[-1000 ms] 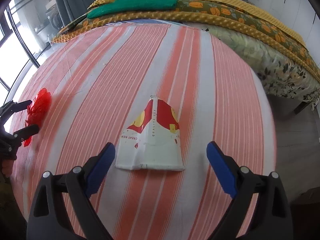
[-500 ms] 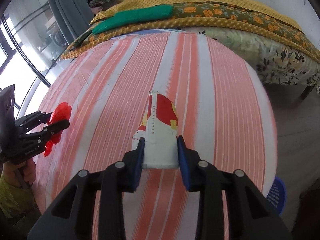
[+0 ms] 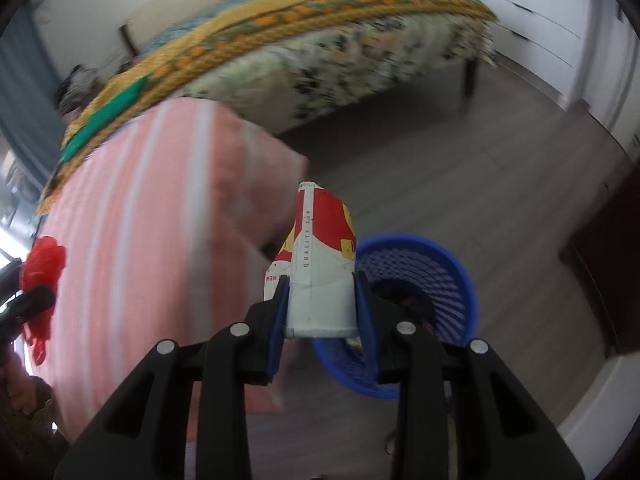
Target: Collect trash
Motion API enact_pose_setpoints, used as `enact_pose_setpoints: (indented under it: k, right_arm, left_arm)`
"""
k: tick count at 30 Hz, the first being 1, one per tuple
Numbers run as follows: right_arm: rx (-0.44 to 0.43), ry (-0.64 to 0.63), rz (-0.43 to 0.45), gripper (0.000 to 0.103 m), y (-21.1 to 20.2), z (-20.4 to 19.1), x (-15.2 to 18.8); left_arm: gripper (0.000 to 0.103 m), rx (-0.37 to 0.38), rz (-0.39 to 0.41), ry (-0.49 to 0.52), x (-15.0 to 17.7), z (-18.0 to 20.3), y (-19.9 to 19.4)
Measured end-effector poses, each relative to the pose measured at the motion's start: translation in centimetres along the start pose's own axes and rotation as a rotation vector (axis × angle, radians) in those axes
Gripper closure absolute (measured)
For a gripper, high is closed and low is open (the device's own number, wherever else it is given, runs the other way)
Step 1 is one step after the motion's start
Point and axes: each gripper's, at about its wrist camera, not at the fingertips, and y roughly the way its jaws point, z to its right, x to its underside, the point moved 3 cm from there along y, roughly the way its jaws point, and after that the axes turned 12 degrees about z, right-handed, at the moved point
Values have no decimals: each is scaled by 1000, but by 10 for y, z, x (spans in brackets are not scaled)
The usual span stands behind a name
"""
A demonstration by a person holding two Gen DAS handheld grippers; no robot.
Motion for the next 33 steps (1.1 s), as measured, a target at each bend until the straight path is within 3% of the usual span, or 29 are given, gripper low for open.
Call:
enact_pose_setpoints:
  k: [6, 10, 12, 13, 15, 16, 17, 23, 26, 30, 33]
  right_arm:
    - [58, 118, -46, 72, 36, 74, 29]
    - [55, 203, -74, 72, 65, 110, 44]
    - [54, 239, -88, 69, 81, 124, 53]
    - [41, 261, -99, 61, 88, 130, 58]
    - [40, 332, -99, 46, 102, 147, 67]
    - [39, 359, -88, 39, 104, 153, 69]
    - [48, 383, -74, 38, 103, 160, 69]
    - [126, 414, 20, 14, 59, 180, 45]
    - [146, 370, 70, 10, 18, 169, 31]
    - [124, 320, 139, 5, -40, 146, 28]
    - [124, 253, 192, 5, -80, 120, 33]
  left_arm:
    - [61, 53, -97, 51, -5, 66, 97]
    - [61, 51, -158, 44, 1, 84, 155]
    - [61, 38, -182, 50, 7, 89, 182]
    - [60, 35, -185, 53, 10, 90, 189]
    - [51, 7, -185, 65, 14, 93, 209]
    - [32, -8, -185, 67, 16, 93, 216]
    - [22, -22, -177, 65, 17, 94, 222]
    - [16, -24, -69, 74, 8, 110, 200]
    - [6, -63, 18, 93, -4, 123, 166]
    - [5, -119, 155, 149, -15, 151, 105]
    - [5, -143, 174, 152, -18, 164, 76]
